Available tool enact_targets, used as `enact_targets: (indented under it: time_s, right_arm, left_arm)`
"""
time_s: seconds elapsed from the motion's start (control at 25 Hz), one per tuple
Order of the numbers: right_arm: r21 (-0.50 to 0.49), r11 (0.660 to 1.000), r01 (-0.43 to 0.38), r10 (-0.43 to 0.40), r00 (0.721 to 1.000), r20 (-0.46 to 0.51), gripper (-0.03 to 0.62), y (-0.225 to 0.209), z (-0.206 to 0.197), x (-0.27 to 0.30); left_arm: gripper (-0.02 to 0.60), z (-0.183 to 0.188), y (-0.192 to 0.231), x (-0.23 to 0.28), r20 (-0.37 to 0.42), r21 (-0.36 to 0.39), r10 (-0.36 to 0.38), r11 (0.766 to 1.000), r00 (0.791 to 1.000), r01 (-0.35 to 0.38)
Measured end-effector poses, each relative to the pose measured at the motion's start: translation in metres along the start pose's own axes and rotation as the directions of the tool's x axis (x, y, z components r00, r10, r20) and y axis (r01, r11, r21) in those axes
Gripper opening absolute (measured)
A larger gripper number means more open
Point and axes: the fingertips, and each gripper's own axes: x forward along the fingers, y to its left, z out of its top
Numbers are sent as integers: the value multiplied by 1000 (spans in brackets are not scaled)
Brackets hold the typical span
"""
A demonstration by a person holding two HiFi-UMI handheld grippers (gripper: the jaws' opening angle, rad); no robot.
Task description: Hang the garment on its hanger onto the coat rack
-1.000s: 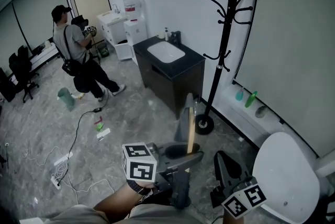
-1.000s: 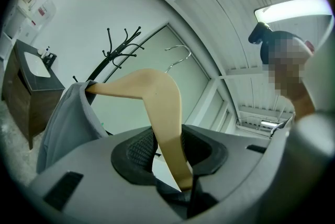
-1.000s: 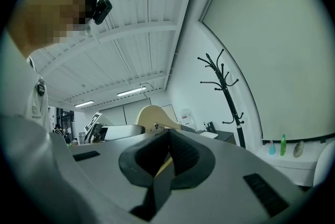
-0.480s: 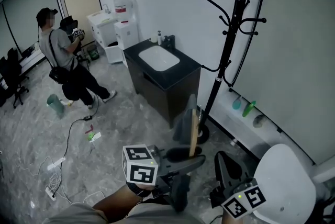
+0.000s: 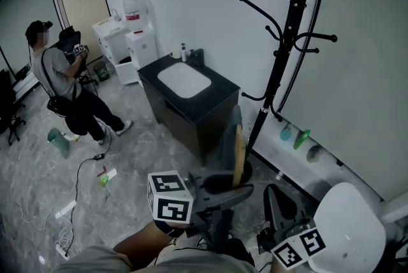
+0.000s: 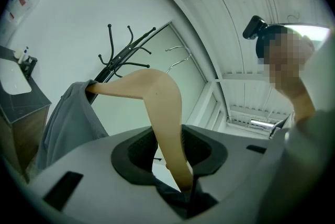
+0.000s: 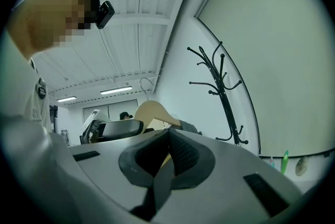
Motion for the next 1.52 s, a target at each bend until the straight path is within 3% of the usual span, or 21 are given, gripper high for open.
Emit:
enact_targets:
  time_s: [0.4,0.96,1.24,1.52]
  right_arm:
    - [-2,997,-72,72,997,-1,15,-64,10,82]
    - [-44,977,-210,210,978,-4,15,-132,73,195]
    - [-109,975,-193,194,981,2,15,-141,110,245]
    - [-155,977,-146,154,987,44,15,-151,142,279]
  left_arm:
    - [135,54,84,37,23,9,49,999,999,-49]
    - [137,157,176,94,72,17,97,995,993,-99]
    - [138,212,212,113,37,49,68,996,997,-69]
    - [138,261,249,130,-3,34,21,999,1000,-21]
